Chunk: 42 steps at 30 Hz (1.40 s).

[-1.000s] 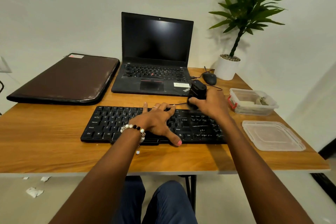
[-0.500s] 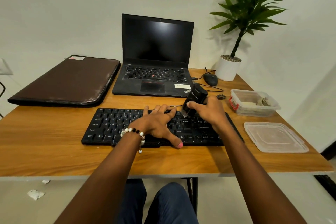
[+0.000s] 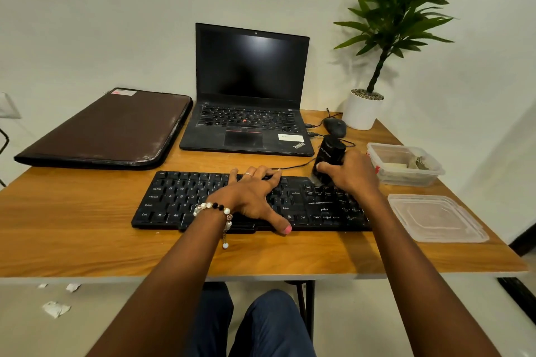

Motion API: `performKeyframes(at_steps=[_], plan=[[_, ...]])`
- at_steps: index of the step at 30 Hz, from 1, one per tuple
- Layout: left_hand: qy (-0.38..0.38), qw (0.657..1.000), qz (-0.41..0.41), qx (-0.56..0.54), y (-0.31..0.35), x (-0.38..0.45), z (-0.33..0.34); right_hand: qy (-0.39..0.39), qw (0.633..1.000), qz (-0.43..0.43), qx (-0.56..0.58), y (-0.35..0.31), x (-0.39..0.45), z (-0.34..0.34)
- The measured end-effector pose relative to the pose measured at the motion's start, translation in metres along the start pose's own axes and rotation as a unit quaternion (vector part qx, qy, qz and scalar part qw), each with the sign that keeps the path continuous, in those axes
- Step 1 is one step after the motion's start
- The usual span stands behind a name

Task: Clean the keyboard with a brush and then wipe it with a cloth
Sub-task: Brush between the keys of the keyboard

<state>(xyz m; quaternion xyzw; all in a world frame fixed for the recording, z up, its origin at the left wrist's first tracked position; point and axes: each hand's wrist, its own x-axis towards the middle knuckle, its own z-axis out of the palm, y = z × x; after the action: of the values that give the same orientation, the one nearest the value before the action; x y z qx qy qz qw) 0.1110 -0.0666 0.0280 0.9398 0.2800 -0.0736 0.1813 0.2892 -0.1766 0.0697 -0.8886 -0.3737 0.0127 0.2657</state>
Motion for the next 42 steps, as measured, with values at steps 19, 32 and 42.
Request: performKeyframes(at_steps=[19, 32, 42], plan=[[0.005, 1.0, 0.001, -0.004, 0.002, -0.003, -0.001, -0.066, 0.984, -0.011, 0.165, 0.001, -0.004, 0.003], [0.007, 1.0, 0.006, -0.002, 0.001, -0.001, 0.001, -0.061, 0.98, -0.019, 0.189, -0.004, -0.01, 0.008], [0.009, 1.0, 0.006, -0.001, -0.001, 0.0, 0.002, -0.012, 0.996, -0.024, 0.087, 0.001, 0.0, 0.002]])
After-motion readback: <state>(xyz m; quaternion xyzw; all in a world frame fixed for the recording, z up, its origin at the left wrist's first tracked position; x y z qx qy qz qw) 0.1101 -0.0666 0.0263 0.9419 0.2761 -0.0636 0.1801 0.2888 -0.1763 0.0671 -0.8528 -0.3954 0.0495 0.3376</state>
